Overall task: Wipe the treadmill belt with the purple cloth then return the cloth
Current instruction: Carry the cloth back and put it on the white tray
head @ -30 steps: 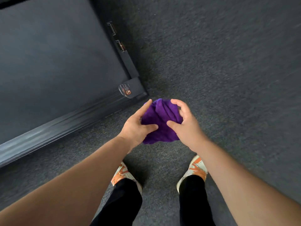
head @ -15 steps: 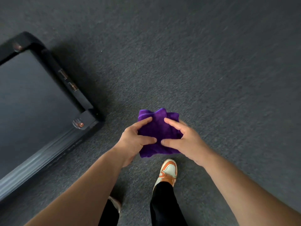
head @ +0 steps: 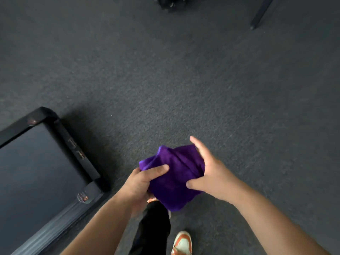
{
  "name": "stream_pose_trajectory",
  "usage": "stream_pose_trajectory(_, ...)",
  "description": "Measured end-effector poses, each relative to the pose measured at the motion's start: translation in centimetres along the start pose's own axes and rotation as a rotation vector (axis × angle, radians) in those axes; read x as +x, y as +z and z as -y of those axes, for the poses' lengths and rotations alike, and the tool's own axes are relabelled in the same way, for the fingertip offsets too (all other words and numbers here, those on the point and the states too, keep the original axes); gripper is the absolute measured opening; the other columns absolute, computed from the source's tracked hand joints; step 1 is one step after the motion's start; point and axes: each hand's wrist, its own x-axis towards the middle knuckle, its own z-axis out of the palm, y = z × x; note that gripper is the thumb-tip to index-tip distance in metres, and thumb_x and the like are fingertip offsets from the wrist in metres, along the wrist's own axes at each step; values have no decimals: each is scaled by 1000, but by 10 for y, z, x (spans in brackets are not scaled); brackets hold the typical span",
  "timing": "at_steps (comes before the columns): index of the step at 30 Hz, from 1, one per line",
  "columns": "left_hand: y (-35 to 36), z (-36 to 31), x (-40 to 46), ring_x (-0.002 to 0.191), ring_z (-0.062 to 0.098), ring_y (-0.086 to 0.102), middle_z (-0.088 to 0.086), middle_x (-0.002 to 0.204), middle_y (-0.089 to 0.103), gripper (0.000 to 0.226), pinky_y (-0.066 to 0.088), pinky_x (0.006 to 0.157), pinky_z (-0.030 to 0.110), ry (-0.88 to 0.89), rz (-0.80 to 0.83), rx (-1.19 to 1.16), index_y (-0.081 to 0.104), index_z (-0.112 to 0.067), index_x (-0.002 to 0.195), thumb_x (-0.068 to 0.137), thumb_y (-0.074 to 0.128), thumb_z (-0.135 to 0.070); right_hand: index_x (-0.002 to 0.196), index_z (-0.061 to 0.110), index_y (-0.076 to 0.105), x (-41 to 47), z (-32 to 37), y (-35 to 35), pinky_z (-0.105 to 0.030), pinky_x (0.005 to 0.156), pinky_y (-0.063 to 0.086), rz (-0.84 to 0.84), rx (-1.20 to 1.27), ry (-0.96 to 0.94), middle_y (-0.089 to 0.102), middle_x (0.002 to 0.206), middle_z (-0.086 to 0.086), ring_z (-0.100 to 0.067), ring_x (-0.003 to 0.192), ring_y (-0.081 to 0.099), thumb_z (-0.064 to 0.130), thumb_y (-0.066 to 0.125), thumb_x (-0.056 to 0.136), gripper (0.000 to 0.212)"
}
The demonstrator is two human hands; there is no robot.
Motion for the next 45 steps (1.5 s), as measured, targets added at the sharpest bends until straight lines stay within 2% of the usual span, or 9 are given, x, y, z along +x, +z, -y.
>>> stream_pose_trajectory(4,13,-67,26,82,30,77,21,102,76,22,60,57,36,110,-75,-171,70,-4,108,86,68,-5,133,51,39,54,51,-29,-30,100,49,-149,156,89,65,120,5,-4,106,63,40,82,56,89)
stream_pose_trajectory(8,28,-128,64,85,32,76,21,102,76,20,61,60,37,203,-173,-245,70,-3,108,89,66,-2,136,61,33,113,108,-50,-18,90,52,-54,210,1,60,121,15,2,102,66,9,85,67,100)
stream_pose_trajectory(11,30,-170,85,93,34,75,20,104,76,27,61,67,40,247,-242,-258,69,-3,111,84,73,-3,137,62,31,153,148,-68,-7,72,50,-111,149,-89,57,115,21,5,90,67,-1,79,72,102)
stream_pose_trajectory(14,29,-213,99,104,42,70,27,109,73,54,57,88,47,302,-271,-232,64,6,115,67,81,-11,135,58,39,185,192,-88,-15,70,53,-86,68,-172,60,114,21,-15,85,68,-4,73,74,93)
stream_pose_trajectory(20,46,-288,119,104,38,72,18,108,75,64,53,101,57,346,-336,-194,65,-3,115,60,89,-27,133,55,43,248,255,-130,-23,77,55,10,-49,-239,64,121,11,-10,74,67,-3,73,72,90)
stream_pose_trajectory(33,92,-385,143,99,35,72,12,100,76,53,51,98,59,342,-545,-384,66,-17,97,54,87,-38,136,50,40,341,360,-201,-36,85,58,286,-217,-307,63,120,7,-19,79,68,-6,72,71,92)
stream_pose_trajectory(38,76,-419,147,71,22,63,4,78,65,43,49,67,35,342,-504,-408,52,-21,78,57,88,-31,138,49,37,366,398,-201,-26,78,57,362,-279,-307,62,119,4,-9,74,64,-6,72,71,93)
stream_pose_trajectory(41,62,-436,154,72,21,70,4,83,72,43,54,62,32,367,-602,-374,51,-20,85,68,90,-17,137,51,36,388,425,-189,-31,86,58,393,-307,-301,60,124,2,-13,82,67,-2,73,70,93)
stream_pose_trajectory(45,36,-474,159,80,16,75,3,92,76,47,57,64,26,425,-713,-390,61,-30,119,82,82,-10,135,56,34,423,469,-161,-42,96,54,352,-262,-271,56,129,6,-16,97,67,8,77,68,92)
